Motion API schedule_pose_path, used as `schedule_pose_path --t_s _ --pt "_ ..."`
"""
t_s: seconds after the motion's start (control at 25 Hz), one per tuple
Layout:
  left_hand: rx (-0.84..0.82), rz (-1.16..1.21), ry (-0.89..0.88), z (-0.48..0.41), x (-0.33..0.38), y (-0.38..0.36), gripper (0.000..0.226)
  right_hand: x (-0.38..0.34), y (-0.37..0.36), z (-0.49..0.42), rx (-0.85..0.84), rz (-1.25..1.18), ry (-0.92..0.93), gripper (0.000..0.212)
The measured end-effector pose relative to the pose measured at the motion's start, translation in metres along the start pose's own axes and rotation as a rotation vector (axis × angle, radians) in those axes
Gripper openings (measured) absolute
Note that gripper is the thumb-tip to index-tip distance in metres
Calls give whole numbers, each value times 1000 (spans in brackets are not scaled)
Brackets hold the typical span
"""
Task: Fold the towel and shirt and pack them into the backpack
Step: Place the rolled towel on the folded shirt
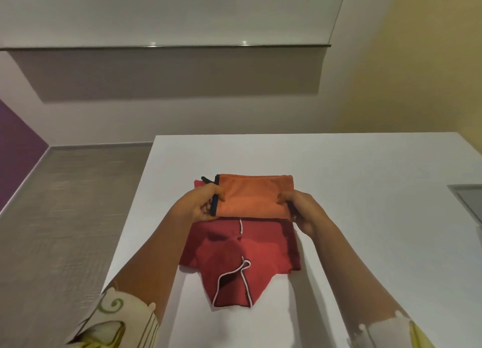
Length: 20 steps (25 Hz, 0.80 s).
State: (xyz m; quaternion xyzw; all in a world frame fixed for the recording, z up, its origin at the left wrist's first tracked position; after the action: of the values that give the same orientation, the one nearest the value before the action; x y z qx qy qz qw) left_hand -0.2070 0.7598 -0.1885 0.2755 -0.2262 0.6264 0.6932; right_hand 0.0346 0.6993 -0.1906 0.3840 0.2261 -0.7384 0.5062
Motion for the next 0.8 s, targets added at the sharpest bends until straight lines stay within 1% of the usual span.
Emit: schedule_pose_path --t_s 0.08,0.12,0.24,0.32,0.36,0.48,0.52,0.6,0.64,0.72,0.76,0.8 --pt "8 -10 -1 3 -11 12 19 12 -10 4 18 29 -8 32" --pt "17 -20 -2 4 -18 18 17 19 -15 8 31 51 -9 31" --pt "30 -76 -11 5 -35 28 12 38 -21 15 97 137 -16 15" --pt "33 -107 -28 2 -43 30 15 48 -19 17 156 217 -12 15" --pt "33 -122 -45 0 -47 30 19 52 -19 17 182 258 -4 20" --pt "71 -197 -135 -11 -52 32 35 58 -16 13 261 371 38 43" --pt "97 -264 -182 -15 -52 34 35 58 -15 11 305 423 55 49" --pt "211 -530 -311 -18 -47 40 34 57 -10 10 426 593 79 61" --pt "284 -679 -357 -17 -43 43 41 55 -8 10 479 681 71 67" --pt "443 -885 -371 -11 -36 51 64 50 -4 14 524 781 28 77" --pt "495 -926 -352 -8 -35 54 76 49 -3 13 516 794 1 79" --pt "520 -917 -319 -7 -35 57 87 49 -3 12 497 789 -21 78"
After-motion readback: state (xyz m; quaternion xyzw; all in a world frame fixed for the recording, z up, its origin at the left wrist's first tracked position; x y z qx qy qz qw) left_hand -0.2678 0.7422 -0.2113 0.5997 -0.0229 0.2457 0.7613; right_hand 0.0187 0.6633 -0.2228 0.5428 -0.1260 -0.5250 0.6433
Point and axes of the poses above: each hand's wrist, its own z-axis away from the middle knuckle, its own y-axis out of the back of the hand, x = y × z, the point moved 6 cm from there along -z, towards the middle knuckle, and after that the axes turned 7 degrees about x, right-handed, at the moved point
